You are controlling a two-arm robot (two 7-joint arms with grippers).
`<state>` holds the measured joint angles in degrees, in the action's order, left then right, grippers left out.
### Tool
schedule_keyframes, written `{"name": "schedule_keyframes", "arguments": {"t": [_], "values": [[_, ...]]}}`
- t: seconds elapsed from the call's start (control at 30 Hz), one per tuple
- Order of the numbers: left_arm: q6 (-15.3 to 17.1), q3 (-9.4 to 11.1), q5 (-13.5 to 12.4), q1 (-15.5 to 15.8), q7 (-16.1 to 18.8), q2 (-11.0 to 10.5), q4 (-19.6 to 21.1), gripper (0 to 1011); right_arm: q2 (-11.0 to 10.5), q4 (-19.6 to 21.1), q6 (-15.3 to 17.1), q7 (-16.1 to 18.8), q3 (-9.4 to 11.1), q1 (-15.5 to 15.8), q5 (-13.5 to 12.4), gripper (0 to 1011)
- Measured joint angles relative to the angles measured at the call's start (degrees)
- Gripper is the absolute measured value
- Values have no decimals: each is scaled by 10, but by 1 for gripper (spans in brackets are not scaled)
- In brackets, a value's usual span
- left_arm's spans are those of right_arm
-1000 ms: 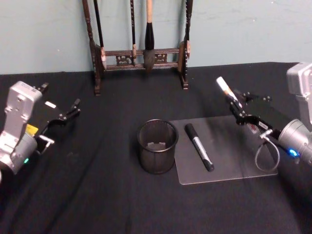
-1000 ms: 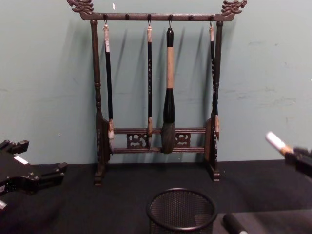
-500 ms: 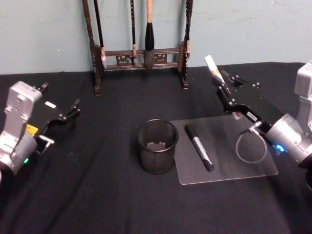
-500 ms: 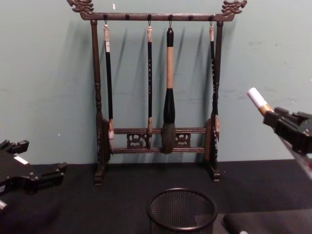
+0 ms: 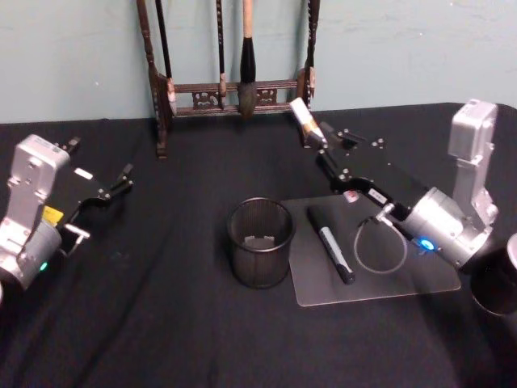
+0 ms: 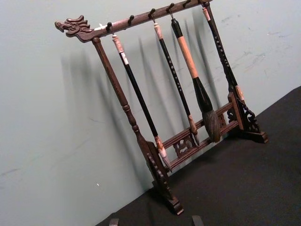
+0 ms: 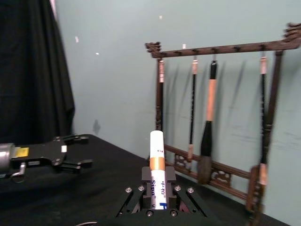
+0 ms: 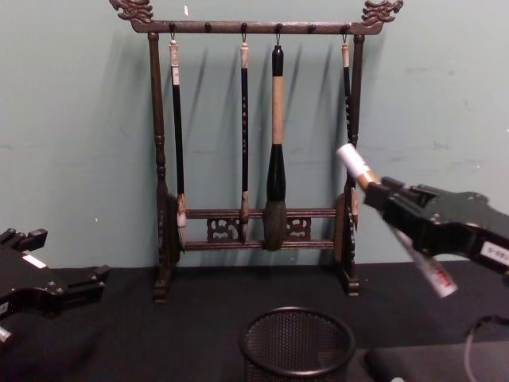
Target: Pick up the water-based marker from the table and place it into the pen holder.
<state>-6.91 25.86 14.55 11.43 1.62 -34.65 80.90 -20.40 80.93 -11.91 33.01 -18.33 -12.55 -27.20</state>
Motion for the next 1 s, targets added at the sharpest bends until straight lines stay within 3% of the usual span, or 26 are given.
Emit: {"name": "schedule_keyframes", "arguments": {"t": [0.63, 1.0], "values": [[0, 0, 0, 0, 0, 0, 0, 1001, 20, -40, 1, 34, -63, -41, -19, 178], [0, 0, 0, 0, 0, 0, 0, 1001, 34, -64, 1, 43, -88, -57, -24, 178]]}}
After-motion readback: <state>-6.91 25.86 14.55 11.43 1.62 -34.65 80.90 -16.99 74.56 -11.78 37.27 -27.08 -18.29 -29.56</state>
